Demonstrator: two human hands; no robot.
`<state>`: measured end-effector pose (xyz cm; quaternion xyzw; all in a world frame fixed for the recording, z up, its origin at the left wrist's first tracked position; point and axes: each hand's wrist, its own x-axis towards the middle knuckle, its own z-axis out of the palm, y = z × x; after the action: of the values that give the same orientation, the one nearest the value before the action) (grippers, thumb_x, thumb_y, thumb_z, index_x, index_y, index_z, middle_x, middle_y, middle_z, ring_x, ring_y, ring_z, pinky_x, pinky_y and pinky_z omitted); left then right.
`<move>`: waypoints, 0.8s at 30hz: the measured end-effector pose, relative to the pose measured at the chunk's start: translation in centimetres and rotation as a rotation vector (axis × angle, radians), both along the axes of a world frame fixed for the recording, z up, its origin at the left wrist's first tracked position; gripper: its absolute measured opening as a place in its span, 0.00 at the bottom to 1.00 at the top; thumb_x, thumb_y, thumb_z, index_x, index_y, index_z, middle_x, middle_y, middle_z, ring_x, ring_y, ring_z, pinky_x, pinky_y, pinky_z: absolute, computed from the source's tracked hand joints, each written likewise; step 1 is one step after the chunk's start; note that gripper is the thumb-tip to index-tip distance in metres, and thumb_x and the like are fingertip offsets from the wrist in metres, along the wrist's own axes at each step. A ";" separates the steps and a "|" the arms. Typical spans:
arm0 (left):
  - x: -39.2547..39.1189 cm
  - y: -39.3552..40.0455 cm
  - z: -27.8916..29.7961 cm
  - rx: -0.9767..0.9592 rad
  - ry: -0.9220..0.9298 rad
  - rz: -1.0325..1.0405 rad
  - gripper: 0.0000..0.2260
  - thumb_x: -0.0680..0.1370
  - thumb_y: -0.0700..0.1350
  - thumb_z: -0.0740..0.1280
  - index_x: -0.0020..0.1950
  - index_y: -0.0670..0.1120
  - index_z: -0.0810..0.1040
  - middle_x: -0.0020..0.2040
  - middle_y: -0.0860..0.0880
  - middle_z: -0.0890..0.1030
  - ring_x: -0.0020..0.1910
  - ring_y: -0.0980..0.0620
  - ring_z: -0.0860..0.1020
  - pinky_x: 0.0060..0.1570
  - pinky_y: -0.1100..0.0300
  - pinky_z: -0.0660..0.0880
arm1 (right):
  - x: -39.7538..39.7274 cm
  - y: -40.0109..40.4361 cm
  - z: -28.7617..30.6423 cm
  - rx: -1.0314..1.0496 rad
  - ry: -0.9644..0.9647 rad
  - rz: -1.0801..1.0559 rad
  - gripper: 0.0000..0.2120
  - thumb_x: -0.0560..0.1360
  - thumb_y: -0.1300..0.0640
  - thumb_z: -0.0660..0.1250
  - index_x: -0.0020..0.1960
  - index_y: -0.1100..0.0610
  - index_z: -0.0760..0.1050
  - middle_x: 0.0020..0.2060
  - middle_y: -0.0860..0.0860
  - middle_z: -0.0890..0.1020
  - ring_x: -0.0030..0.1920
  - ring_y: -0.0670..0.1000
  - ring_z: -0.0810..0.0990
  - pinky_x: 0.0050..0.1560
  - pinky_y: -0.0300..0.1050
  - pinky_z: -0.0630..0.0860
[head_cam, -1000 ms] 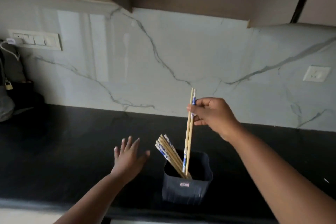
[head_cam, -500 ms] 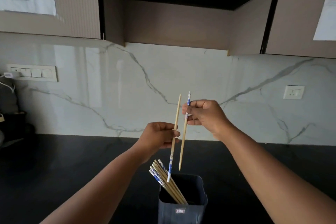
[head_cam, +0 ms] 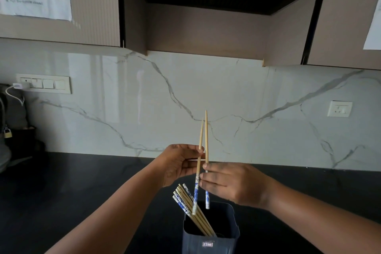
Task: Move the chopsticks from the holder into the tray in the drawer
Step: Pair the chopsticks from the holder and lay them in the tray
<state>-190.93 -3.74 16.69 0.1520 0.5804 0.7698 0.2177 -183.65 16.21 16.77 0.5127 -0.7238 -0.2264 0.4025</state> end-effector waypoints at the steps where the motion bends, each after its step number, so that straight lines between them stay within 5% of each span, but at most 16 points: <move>1: 0.1 0.1 0.0 -0.005 -0.002 -0.016 0.04 0.73 0.37 0.71 0.44 0.42 0.86 0.48 0.40 0.85 0.42 0.47 0.84 0.39 0.57 0.81 | 0.0 -0.3 -0.3 -0.014 -0.004 0.020 0.11 0.79 0.63 0.64 0.56 0.56 0.83 0.53 0.51 0.85 0.56 0.51 0.82 0.64 0.44 0.72; 6: 0.2 0.4 -0.1 0.051 -0.033 -0.043 0.07 0.75 0.35 0.69 0.42 0.41 0.86 0.48 0.39 0.85 0.44 0.46 0.85 0.39 0.58 0.81 | 0.4 -1.1 -0.7 -0.035 -0.060 0.039 0.11 0.80 0.62 0.63 0.55 0.56 0.83 0.54 0.52 0.85 0.57 0.52 0.82 0.54 0.44 0.80; 19: 0.8 1.0 -0.2 0.160 -0.115 0.051 0.07 0.77 0.29 0.62 0.51 0.32 0.78 0.39 0.39 0.83 0.39 0.46 0.84 0.38 0.57 0.82 | 0.8 -1.9 -0.8 -0.092 -0.194 -0.005 0.11 0.77 0.63 0.65 0.57 0.58 0.82 0.56 0.55 0.83 0.57 0.53 0.81 0.54 0.45 0.80; 21: 0.9 1.0 -0.1 0.138 -0.111 0.081 0.06 0.78 0.29 0.61 0.51 0.33 0.78 0.37 0.40 0.82 0.35 0.48 0.83 0.33 0.58 0.81 | 1.1 -2.0 -0.8 -0.284 -0.334 -0.028 0.14 0.74 0.66 0.69 0.59 0.59 0.81 0.56 0.57 0.82 0.58 0.53 0.80 0.57 0.45 0.78; 24: 0.9 1.1 0.0 0.106 -0.089 0.132 0.07 0.79 0.30 0.62 0.53 0.33 0.78 0.41 0.38 0.81 0.36 0.48 0.83 0.34 0.59 0.81 | 1.2 -2.7 -0.2 -0.910 -0.652 -0.089 0.12 0.73 0.66 0.70 0.55 0.56 0.81 0.51 0.49 0.81 0.52 0.41 0.79 0.53 0.36 0.77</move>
<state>-190.02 -2.62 16.67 0.0906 0.5372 0.8182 0.1838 -182.48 13.55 16.53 0.2995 -0.8565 0.2623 0.3285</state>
